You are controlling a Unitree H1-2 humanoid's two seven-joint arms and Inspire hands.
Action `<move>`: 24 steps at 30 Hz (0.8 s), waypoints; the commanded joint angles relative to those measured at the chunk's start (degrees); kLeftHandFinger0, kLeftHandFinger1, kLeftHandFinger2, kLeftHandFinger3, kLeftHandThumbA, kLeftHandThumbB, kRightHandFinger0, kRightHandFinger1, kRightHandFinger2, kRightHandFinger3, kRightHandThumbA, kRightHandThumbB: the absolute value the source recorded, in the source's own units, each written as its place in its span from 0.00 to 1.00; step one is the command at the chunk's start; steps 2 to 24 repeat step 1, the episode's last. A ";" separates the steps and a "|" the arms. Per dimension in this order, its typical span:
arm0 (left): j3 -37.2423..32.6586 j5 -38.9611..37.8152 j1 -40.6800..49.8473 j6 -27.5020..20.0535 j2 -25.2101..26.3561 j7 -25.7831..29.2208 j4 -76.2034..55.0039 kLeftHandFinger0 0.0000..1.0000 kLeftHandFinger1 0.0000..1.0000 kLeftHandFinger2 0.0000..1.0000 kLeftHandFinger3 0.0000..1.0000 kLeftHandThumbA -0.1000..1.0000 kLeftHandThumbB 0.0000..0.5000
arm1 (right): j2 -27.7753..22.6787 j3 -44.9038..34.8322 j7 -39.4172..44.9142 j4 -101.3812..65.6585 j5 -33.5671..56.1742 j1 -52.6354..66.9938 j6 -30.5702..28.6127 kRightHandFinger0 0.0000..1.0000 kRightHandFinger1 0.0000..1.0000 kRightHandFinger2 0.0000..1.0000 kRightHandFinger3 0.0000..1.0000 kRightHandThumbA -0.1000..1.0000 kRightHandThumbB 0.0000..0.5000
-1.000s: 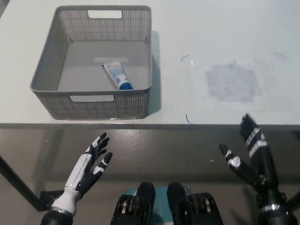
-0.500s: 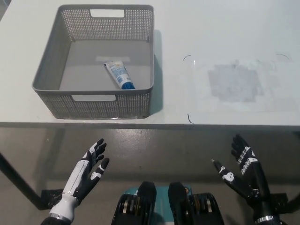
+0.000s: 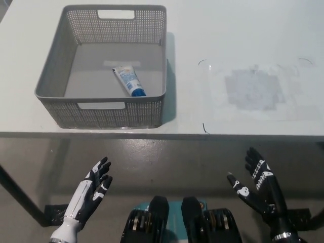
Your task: Use the right hand to pick up a shampoo and place it into a container on the left side
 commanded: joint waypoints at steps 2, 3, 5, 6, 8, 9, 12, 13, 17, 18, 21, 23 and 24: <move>0.28 -0.37 -0.51 -2.16 0.87 0.15 -1.70 1.00 1.00 1.00 1.00 0.85 0.00 | 0.55 0.02 1.02 -0.21 -0.17 -1.56 -2.38 1.00 1.00 1.00 1.00 0.85 0.52; 0.28 -0.37 -0.51 -2.16 0.87 0.15 -1.70 1.00 1.00 1.00 1.00 0.85 0.00 | 0.55 0.02 1.02 -0.21 -0.17 -1.56 -2.38 1.00 1.00 1.00 1.00 0.85 0.52; 0.28 -0.37 -0.51 -2.16 0.87 0.15 -1.70 1.00 1.00 1.00 1.00 0.85 0.00 | 0.55 0.02 1.02 -0.21 -0.17 -1.56 -2.38 1.00 1.00 1.00 1.00 0.85 0.52; 0.28 -0.37 -0.51 -2.16 0.87 0.15 -1.70 1.00 1.00 1.00 1.00 0.85 0.00 | 0.55 0.02 1.02 -0.21 -0.17 -1.56 -2.38 1.00 1.00 1.00 1.00 0.85 0.52; 0.28 -0.37 -0.51 -2.16 0.87 0.15 -1.70 1.00 1.00 1.00 1.00 0.85 0.00 | 0.55 0.02 1.02 -0.21 -0.17 -1.56 -2.38 1.00 1.00 1.00 1.00 0.85 0.52; 0.28 -0.37 -0.51 -2.16 0.87 0.15 -1.70 1.00 1.00 1.00 1.00 0.85 0.00 | 0.55 0.02 1.02 -0.21 -0.17 -1.56 -2.38 1.00 1.00 1.00 1.00 0.85 0.52; 0.28 -0.37 -0.51 -2.16 0.87 0.15 -1.70 1.00 1.00 1.00 1.00 0.85 0.00 | 0.55 0.02 1.02 -0.21 -0.17 -1.56 -2.38 1.00 1.00 1.00 1.00 0.85 0.52; 0.28 -0.37 -0.51 -2.16 0.87 0.15 -1.70 1.00 1.00 1.00 1.00 0.85 0.00 | 0.55 0.02 1.02 -0.21 -0.17 -1.56 -2.38 1.00 1.00 1.00 1.00 0.85 0.52; 0.28 -0.37 -0.51 -2.16 0.87 0.15 -1.70 1.00 1.00 1.00 1.00 0.85 0.00 | 0.55 0.02 1.02 -0.21 -0.17 -1.56 -2.38 1.00 1.00 1.00 1.00 0.85 0.52; 0.28 -0.37 -0.51 -2.16 0.87 0.15 -1.70 1.00 1.00 1.00 1.00 0.85 0.00 | 0.55 0.02 1.02 -0.21 -0.17 -1.56 -2.38 1.00 1.00 1.00 1.00 0.85 0.52; 0.28 -0.37 -0.51 -2.16 0.87 0.15 -1.70 1.00 1.00 1.00 1.00 0.85 0.00 | 0.55 0.02 1.02 -0.21 -0.17 -1.56 -2.38 1.00 1.00 1.00 1.00 0.85 0.52; 0.28 -0.37 -0.51 -2.16 0.87 0.15 -1.70 1.00 1.00 1.00 1.00 0.85 0.00 | 0.55 0.02 1.02 -0.21 -0.17 -1.56 -2.38 1.00 1.00 1.00 1.00 0.85 0.52; 0.28 -0.37 -0.51 -2.16 0.87 0.15 -1.70 1.00 1.00 1.00 1.00 0.85 0.00 | 0.55 0.02 1.02 -0.21 -0.17 -1.56 -2.38 1.00 1.00 1.00 1.00 0.85 0.52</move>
